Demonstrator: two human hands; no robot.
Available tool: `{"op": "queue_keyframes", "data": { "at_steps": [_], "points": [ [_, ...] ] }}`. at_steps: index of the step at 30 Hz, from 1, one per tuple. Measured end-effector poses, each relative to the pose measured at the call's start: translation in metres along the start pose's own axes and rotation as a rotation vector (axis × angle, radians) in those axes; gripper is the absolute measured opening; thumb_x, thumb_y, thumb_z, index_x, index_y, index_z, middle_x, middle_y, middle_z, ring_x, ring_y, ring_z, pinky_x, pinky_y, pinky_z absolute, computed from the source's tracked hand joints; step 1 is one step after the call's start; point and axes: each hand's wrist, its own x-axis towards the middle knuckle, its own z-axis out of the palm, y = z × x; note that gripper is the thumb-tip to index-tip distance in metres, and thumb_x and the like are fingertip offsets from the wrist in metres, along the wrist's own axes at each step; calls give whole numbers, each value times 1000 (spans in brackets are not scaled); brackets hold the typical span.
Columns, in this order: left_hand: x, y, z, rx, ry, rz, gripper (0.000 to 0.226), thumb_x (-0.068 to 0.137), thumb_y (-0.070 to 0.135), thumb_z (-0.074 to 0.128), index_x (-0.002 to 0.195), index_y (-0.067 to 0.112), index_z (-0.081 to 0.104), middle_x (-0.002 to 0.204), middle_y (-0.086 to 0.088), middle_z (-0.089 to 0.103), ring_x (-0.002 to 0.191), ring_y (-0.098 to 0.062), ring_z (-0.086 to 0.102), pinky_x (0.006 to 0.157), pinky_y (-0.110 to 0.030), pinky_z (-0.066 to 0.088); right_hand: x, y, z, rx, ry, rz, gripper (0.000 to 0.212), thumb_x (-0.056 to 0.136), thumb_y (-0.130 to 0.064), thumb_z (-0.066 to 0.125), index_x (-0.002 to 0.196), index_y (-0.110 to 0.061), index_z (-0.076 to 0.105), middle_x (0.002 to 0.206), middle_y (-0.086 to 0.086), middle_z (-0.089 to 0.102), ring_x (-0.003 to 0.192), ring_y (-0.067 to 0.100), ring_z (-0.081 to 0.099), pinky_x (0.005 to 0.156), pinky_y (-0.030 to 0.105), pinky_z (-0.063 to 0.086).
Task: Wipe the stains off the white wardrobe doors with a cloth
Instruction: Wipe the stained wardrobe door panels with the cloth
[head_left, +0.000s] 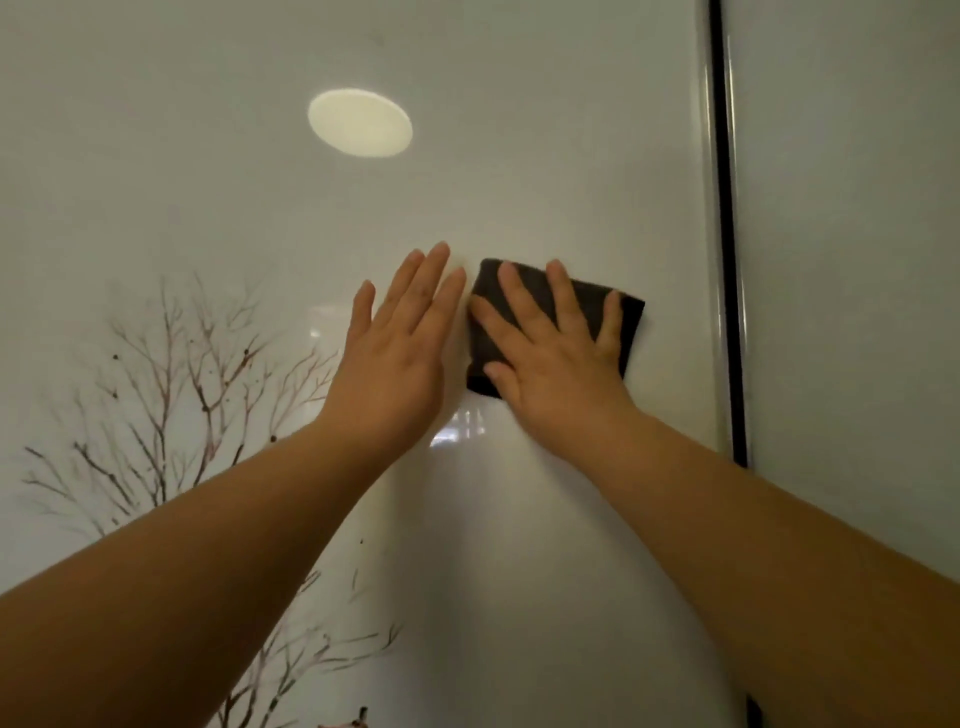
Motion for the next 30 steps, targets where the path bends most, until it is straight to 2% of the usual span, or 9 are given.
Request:
{"op": "queue_keyframes", "data": {
  "at_steps": [4, 8, 10, 13, 16, 18, 22, 26, 30],
  "points": [
    [-11, -2, 4, 20, -21, 46, 59, 89, 14, 20, 147, 13, 14, 156, -7, 6, 142, -19, -4, 113, -50, 2, -72, -28, 27, -24, -69, -337, 65, 89, -49, 43, 146, -40, 14, 158, -7, 3, 143, 30, -6, 104, 69, -3],
    [-20, -5, 9, 17, -41, 114, 58, 90, 17, 19, 147, 14, 15, 156, -7, 6, 143, -21, -1, 113, -50, 5, -103, 14, 27, -123, -149, -513, 56, 88, -49, 35, 143, -43, 23, 156, -9, 14, 143, 28, 8, 104, 64, 8],
    [-16, -9, 10, 10, -32, 132, 61, 89, 14, 31, 148, 15, 14, 157, -6, 6, 143, -21, 0, 112, -47, 5, -79, 44, 20, -138, -93, -413, 55, 90, -48, 32, 144, -43, 21, 156, -9, 16, 143, 27, 10, 103, 65, 12],
    [-1, -14, 9, -39, -5, 158, 61, 88, 13, 33, 147, 15, 18, 156, -5, 10, 142, -21, 5, 111, -45, 7, -3, 79, -13, -111, 1, -136, 53, 92, -47, 26, 144, -44, 16, 156, -10, 12, 143, 25, 6, 103, 70, 17],
    [17, -12, 16, -48, 5, 173, 68, 88, 9, 46, 148, 17, 15, 157, -3, 8, 142, -21, 6, 110, -45, 10, 66, 93, -40, -64, -8, 30, 52, 98, -44, 23, 142, -49, -2, 155, -15, -13, 142, 21, -16, 107, 65, -3],
    [29, -10, 21, -65, 19, 146, 74, 85, 5, 51, 148, 17, 14, 157, -2, 9, 142, -20, 6, 110, -45, 11, 82, 86, -45, -48, -5, 96, 52, 99, -41, 24, 142, -49, -4, 155, -15, -17, 141, 21, -20, 106, 63, -8],
    [40, -3, 24, -84, 43, 127, 65, 87, 8, 39, 147, 17, 17, 156, -2, 13, 142, -17, 5, 111, -41, 8, 47, 72, -24, -48, 59, 60, 53, 96, -45, 21, 144, -46, -1, 156, -13, -14, 141, 20, -18, 105, 63, -8],
    [33, 6, 27, -101, 19, 181, 62, 87, 13, 34, 147, 16, 20, 155, -3, 15, 142, -18, 6, 112, -40, 6, -29, 62, 4, -82, 101, 20, 57, 89, -46, 27, 145, -42, 15, 157, -8, 11, 143, 26, 6, 107, 64, 8],
    [29, 16, 28, -123, 27, 235, 62, 84, 12, 29, 146, 15, 23, 155, -4, 17, 142, -20, 8, 111, -40, 7, -100, 58, 28, -157, -3, -140, 67, 83, -48, 36, 147, -36, 19, 156, -3, 16, 142, 29, 13, 104, 65, 26]
  ]
}}
